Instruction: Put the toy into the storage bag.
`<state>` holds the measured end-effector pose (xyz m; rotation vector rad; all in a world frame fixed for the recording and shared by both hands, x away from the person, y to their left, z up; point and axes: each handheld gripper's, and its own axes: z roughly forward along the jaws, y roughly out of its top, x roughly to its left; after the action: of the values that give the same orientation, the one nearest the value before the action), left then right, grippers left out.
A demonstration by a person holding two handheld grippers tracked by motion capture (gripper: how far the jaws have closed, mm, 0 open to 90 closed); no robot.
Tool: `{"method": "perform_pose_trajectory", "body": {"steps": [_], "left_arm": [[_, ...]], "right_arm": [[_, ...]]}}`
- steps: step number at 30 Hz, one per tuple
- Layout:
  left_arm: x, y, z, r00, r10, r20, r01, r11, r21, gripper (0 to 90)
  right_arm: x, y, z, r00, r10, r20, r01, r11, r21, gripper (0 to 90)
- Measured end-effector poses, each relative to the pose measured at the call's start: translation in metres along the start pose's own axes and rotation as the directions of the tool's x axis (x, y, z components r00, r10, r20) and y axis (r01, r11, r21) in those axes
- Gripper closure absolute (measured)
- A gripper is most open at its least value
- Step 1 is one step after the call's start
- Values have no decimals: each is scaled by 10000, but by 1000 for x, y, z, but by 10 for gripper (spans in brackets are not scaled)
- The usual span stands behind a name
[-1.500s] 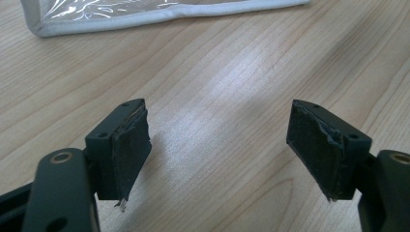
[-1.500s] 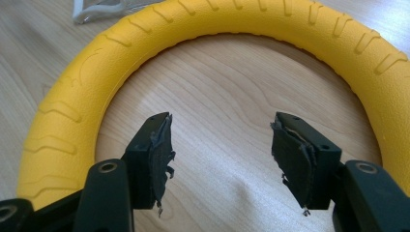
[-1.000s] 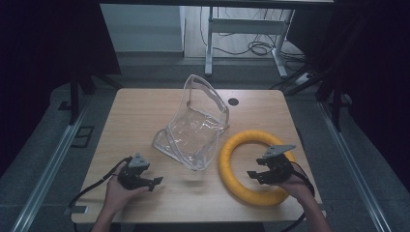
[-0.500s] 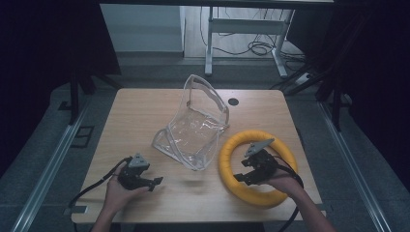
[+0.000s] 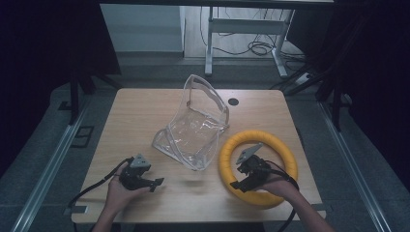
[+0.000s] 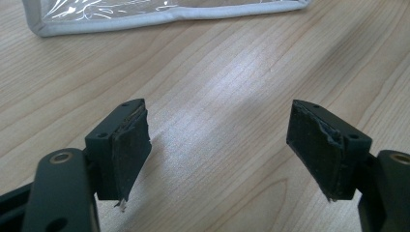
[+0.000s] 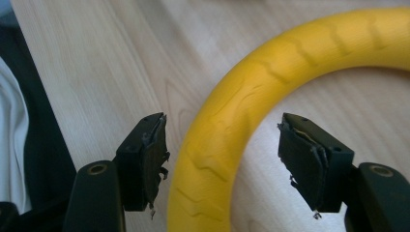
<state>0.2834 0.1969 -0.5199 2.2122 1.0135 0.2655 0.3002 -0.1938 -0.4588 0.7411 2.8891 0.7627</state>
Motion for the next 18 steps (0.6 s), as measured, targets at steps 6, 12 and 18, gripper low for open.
{"method": "perform_pose_trajectory", "body": {"steps": [6,12,18], "left_arm": [[0,0,-1,10000,40,-6,-40,10000,6,232],[0,0,1,10000,51,14,-51,10000,84,232],[-1,0,3,10000,37,40,-37,9999,116,232]], "right_arm": [[5,-2,11,9997,-219,74,214,9981,584,331],[6,-10,23,9995,-267,140,246,9910,1318,315],[7,-15,35,9993,-351,147,315,9791,2010,314]]}}
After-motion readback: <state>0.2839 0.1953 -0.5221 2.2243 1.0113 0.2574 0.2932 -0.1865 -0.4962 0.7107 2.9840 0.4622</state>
